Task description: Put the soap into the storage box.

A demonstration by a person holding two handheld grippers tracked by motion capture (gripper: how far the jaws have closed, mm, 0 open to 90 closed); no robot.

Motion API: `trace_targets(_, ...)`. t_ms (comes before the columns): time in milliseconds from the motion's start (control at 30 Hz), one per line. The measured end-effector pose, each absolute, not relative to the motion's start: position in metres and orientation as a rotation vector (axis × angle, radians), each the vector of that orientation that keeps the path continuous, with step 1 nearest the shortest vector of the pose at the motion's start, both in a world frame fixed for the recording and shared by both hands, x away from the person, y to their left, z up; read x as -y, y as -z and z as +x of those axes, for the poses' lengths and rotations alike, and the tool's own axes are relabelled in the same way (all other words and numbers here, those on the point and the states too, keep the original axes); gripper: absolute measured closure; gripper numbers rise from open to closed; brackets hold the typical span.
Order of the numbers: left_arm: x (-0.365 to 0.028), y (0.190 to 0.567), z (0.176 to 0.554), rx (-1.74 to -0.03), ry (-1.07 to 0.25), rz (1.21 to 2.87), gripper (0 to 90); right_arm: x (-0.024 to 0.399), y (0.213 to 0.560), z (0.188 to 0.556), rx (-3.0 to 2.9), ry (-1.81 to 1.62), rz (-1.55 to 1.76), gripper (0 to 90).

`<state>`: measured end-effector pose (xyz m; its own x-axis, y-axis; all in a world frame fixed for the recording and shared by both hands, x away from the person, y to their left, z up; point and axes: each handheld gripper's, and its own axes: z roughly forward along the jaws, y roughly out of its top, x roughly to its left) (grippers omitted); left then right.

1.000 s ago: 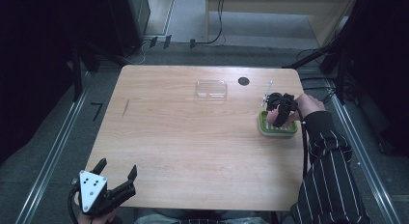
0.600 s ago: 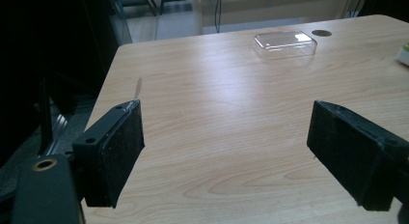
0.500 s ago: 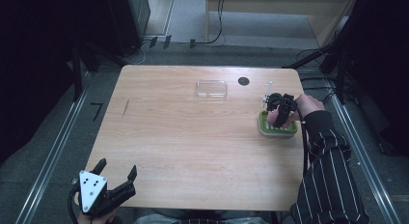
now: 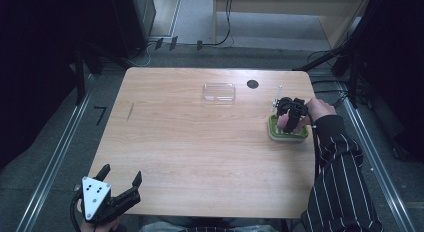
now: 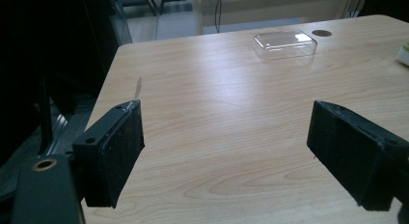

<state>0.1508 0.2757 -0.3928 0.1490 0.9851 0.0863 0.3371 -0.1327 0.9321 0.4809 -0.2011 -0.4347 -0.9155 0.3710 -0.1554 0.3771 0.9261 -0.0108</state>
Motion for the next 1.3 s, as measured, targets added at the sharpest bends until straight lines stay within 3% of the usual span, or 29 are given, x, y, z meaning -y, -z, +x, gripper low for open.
trace_targets(1300, -0.276, 0.393, 0.151, -1.303, -1.002, 1.614, 13.4, 0.203, 0.448, 0.484, -2.944, 0.080, 0.616, 38.5)
